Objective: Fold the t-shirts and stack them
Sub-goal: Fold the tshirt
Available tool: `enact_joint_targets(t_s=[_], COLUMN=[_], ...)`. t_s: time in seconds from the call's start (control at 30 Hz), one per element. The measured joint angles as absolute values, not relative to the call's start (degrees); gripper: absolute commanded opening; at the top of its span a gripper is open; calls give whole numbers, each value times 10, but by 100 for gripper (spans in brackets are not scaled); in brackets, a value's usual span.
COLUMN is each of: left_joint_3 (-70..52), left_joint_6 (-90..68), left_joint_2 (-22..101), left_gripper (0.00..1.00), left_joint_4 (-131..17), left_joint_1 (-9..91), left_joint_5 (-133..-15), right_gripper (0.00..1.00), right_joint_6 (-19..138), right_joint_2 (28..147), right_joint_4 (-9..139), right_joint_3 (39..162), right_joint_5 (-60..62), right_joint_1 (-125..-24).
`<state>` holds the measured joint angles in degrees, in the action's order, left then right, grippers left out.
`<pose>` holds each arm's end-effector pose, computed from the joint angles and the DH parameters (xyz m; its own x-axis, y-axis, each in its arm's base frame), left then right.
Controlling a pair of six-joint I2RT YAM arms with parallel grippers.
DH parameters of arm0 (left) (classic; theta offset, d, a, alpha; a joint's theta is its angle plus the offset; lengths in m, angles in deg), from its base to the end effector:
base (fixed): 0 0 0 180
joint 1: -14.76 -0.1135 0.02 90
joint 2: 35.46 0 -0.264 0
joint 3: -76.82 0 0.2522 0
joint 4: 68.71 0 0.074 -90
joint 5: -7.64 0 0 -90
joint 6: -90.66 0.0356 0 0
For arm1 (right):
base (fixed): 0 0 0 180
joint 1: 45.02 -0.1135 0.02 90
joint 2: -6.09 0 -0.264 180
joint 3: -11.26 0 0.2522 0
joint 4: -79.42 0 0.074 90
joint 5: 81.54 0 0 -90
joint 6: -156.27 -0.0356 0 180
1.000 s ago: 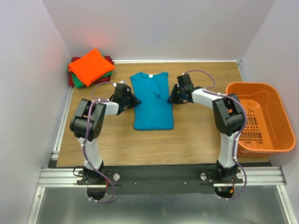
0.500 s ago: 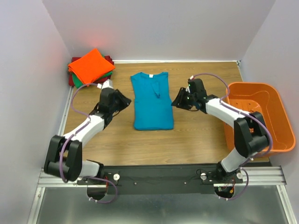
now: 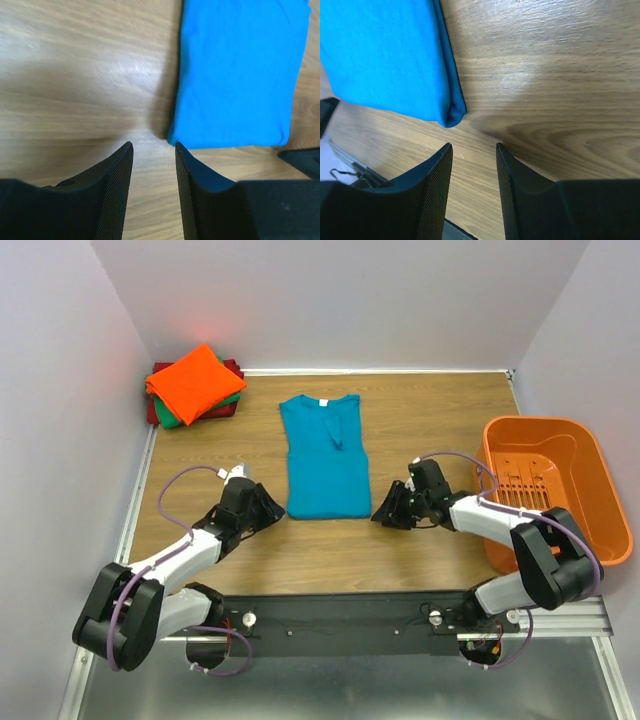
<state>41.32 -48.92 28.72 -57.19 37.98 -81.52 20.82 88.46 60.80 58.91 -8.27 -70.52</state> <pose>0.1928 -0.0833 0.1594 -0.6926 -0.5312 -0.4880 -0.1893 0.7867 -0.5876 0.2274 0.1198 0.1448 -0.9123 0.3210 -0.2543 0.1179 0.8006 0.5875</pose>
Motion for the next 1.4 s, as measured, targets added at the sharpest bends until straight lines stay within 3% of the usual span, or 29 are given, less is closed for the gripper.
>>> enact_joint_targets(t_s=[0.73, 1.4], left_joint_3=[464, 470], left_joint_6=[-509, -529], left_joint_2=[338, 407], left_gripper=[47, 31], left_joint_4=[-711, -804], left_joint_1=[400, 400], left_joint_5=[-799, -767], right_gripper=[46, 36], right_joint_6=[106, 71], right_joint_2=[904, 924], right_joint_4=[789, 871], right_joint_3=[519, 493], right_joint_5=[-109, -102], right_joint_1=[-705, -706])
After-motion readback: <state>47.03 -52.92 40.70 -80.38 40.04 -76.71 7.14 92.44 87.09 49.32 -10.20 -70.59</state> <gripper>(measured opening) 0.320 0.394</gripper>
